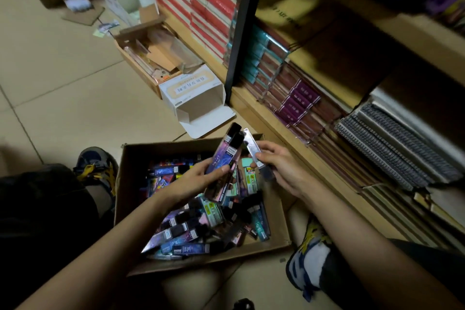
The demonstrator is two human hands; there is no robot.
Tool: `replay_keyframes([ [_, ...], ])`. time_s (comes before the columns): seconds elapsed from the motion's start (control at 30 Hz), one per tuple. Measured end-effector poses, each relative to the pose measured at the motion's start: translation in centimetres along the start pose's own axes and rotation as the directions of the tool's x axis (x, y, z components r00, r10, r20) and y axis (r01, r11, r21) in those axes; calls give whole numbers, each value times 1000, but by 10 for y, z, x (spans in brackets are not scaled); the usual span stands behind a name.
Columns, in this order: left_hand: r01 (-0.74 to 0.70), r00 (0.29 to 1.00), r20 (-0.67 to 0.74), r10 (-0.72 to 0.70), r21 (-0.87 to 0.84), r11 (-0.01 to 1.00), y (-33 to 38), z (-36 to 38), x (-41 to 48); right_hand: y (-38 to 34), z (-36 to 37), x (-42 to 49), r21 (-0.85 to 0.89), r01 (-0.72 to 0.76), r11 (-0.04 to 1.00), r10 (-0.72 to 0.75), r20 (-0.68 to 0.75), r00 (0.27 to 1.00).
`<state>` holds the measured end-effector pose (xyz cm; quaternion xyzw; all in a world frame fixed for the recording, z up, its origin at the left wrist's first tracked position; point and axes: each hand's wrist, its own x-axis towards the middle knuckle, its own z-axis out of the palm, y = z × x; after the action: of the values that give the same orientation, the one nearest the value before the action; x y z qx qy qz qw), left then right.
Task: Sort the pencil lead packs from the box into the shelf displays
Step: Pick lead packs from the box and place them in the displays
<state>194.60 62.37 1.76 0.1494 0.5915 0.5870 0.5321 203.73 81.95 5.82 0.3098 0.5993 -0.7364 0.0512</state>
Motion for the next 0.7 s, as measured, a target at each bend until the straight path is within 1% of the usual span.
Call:
replay_keyframes([
  [0.07,-78,996,-42,78,14,997,24,2,-2,-23,-2,-8,29,52,998,-52,-10,999],
  [0.1,-115,991,-63,117,24,993,37,4,-4,-36,-2,-14,15,82,997,-81,-10,997],
  [0.2,-186,976,-110,189,37,982,75,9,-10,-73,-4,-31,-96,194,976,-196,-13,981],
  [0.3,-229,964,-135,230,24,973,108,13,-17,-108,-7,-47,-193,247,950,-269,-100,958],
  [0.37,-262,951,-157,265,40,964,128,14,-21,-130,-10,-57,-222,267,938,-302,-142,943],
  [0.47,-307,931,-174,320,101,946,158,12,-26,-160,-14,-67,-216,312,925,-350,-172,921],
  [0.6,-342,915,-162,369,171,924,201,9,-32,-198,-13,-74,-111,361,926,-376,-176,910],
  [0.63,-359,910,-151,386,181,916,212,9,-33,-207,-12,-75,-101,390,915,-402,-186,896],
  [0.7,-402,893,-138,429,188,896,230,9,-35,-230,-12,-77,-131,482,866,-499,-215,839],
])
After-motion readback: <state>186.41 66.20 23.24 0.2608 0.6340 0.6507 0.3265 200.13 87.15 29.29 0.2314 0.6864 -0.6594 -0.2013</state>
